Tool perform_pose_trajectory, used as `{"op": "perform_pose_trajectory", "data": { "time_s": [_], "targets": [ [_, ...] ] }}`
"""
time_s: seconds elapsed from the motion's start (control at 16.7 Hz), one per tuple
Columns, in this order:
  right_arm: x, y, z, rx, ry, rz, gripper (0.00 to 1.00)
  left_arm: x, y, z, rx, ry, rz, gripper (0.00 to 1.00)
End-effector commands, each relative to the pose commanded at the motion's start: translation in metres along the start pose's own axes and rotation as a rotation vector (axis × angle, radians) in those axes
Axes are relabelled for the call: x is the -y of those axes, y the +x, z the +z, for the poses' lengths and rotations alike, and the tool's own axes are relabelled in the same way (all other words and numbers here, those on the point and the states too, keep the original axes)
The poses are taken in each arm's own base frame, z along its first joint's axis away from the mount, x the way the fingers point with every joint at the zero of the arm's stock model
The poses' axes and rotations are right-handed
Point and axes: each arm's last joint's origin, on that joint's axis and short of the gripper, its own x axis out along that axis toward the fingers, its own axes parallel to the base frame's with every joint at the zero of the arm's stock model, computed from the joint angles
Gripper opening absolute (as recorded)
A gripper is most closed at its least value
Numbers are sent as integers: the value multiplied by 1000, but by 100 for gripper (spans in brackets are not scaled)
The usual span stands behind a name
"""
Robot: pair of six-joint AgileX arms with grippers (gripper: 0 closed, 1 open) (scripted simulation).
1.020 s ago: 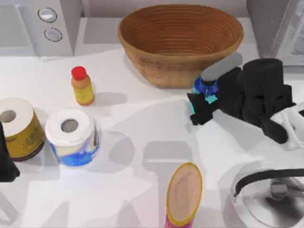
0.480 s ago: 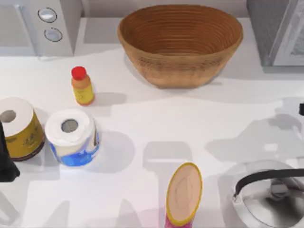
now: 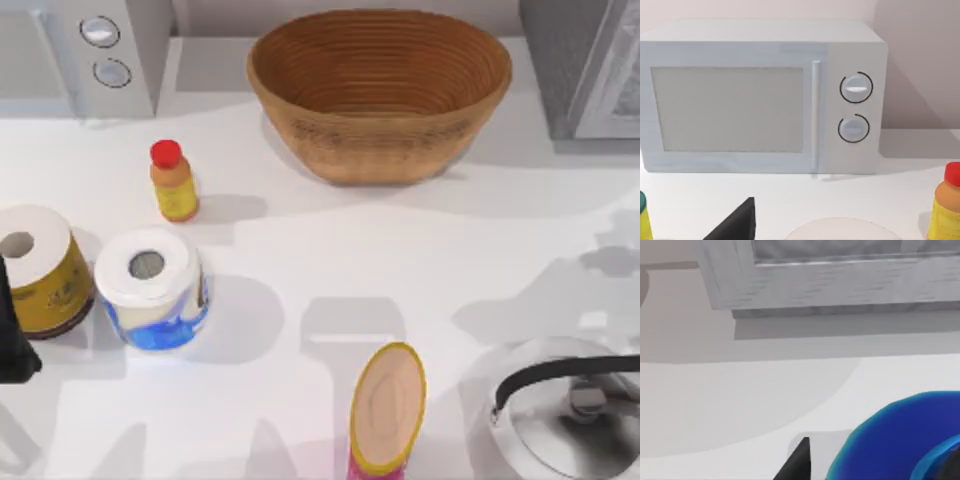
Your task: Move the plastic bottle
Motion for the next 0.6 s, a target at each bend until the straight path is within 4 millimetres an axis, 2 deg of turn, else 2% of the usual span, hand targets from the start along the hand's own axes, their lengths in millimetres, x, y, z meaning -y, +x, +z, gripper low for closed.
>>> {"op": "perform_pose_trajectory", "data": {
  "time_s": [0.12, 0.36, 0.6],
  "targets": [
    [0, 10, 2, 23, -1, -4, 0, 0, 0, 0, 0, 0, 0, 100],
    [1, 39, -22, -38, 2, -8, 0, 0, 0, 0, 0, 0, 0, 100],
    [1, 56, -26, -9, 0, -10, 0, 0, 0, 0, 0, 0, 0, 100]
  ]
}}
